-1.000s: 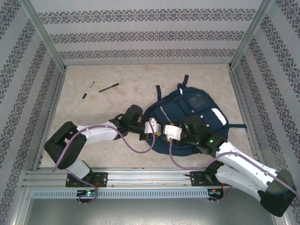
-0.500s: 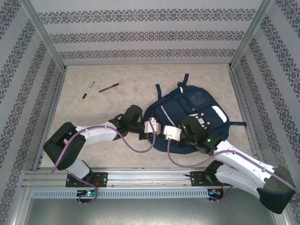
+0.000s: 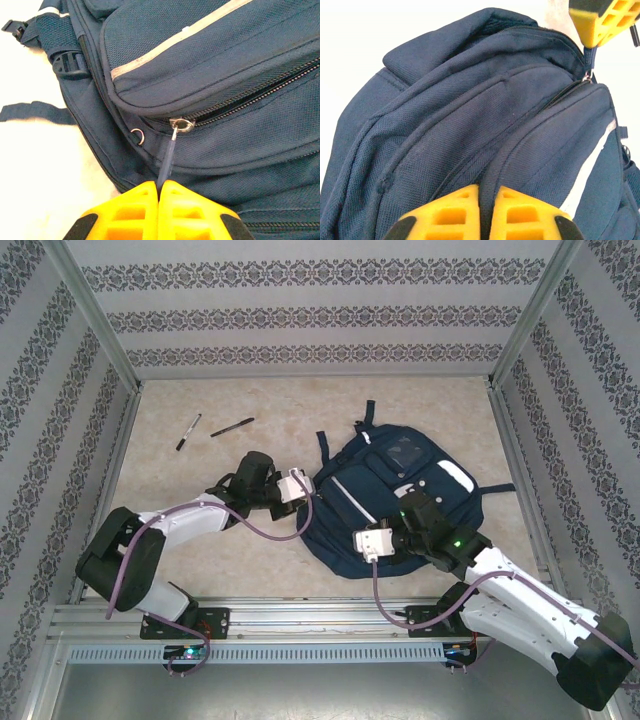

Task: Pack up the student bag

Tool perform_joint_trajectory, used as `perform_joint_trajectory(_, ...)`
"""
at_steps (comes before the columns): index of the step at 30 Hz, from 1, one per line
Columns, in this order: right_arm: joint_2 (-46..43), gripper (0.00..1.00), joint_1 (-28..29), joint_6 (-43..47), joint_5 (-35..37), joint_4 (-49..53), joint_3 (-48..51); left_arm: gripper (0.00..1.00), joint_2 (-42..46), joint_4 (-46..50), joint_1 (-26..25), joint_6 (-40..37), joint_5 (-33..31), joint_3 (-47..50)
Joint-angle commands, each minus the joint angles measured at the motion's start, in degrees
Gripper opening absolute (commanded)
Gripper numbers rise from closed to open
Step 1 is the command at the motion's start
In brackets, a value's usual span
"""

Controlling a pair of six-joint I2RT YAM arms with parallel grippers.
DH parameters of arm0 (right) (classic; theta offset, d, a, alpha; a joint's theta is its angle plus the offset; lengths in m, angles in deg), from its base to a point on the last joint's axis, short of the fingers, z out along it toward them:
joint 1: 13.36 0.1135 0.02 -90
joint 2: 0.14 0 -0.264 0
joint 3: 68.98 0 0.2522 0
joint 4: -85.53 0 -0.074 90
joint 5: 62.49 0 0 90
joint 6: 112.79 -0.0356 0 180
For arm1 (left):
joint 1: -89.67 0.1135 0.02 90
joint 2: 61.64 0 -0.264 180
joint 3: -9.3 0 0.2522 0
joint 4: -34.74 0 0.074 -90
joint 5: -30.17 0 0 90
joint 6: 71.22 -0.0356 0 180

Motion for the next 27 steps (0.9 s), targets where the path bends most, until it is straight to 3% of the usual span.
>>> perform_joint_trajectory(1,-0.8,0.41,-1.2,-7.8,-4.7,-1.7,1.3,0.0,3.5,0.5,0.1,2.2,1.3,1.7)
perform_joint_trajectory(2,-0.4,0.47,-1.3,-14.7,-5.6,-5.5,1.3,0.0,4.3,-1.3,-1.2,4.4,2.4,2.4)
perform_joint_trajectory(5,1.7,0.53,0.0,-33.8,-6.2,-14.6,-0.8,0.0,5.7,-3.4,-7.3,7.7,0.9,3.2)
perform_joint_trajectory(7,3.4,0.57,2.4,-40.4,-0.1,-18.6,-1.7,0.0,6.0,-3.6,-10.6,9.5,0.1,2.9)
perform_joint_trajectory(12,10.1,0.58,3.0,-40.6,9.8,-21.5,-2.0,0.0,8.2,-12.2,-13.9,17.5,-0.7,5.6)
perform_joint_trajectory(15,14.4,0.58,2.6,-41.2,7.7,-21.7,-3.0,0.0,10.2,-14.3,-14.4,19.0,-2.3,7.2)
perform_joint_trajectory(17,16.6,0.58,2.7,-41.9,4.0,-21.5,-3.7,0.0,11.2,-12.2,-14.4,18.1,-5.7,7.7)
perform_joint_trajectory(20,19.3,0.58,3.7,-43.6,4.6,-21.3,-4.5,0.01,11.5,-8.8,-13.4,18.5,-10.3,7.8)
perform_joint_trajectory(23,21.2,0.57,5.1,-42.6,10.6,-20.3,-5.2,0.54,9.8,-6.5,-12.2,28.9,-21.6,6.4)
perform_joint_trajectory(25,22.8,0.56,6.2,-41.3,15.7,-19.1,-6.1,0.57,8.8,-0.9,-11.6,36.9,-29.2,3.3)
perform_joint_trajectory(26,23.7,0.56,6.6,-40.9,17.3,-18.3,-6.7,0.59,8.4,1.8,-11.1,38.3,-29.6,1.7)
perform_joint_trajectory(27,24.4,0.57,7.1,-41.0,18.2,-17.5,-7.4,0.68,8.3,3.9,-10.7,39.0,-28.7,0.4)
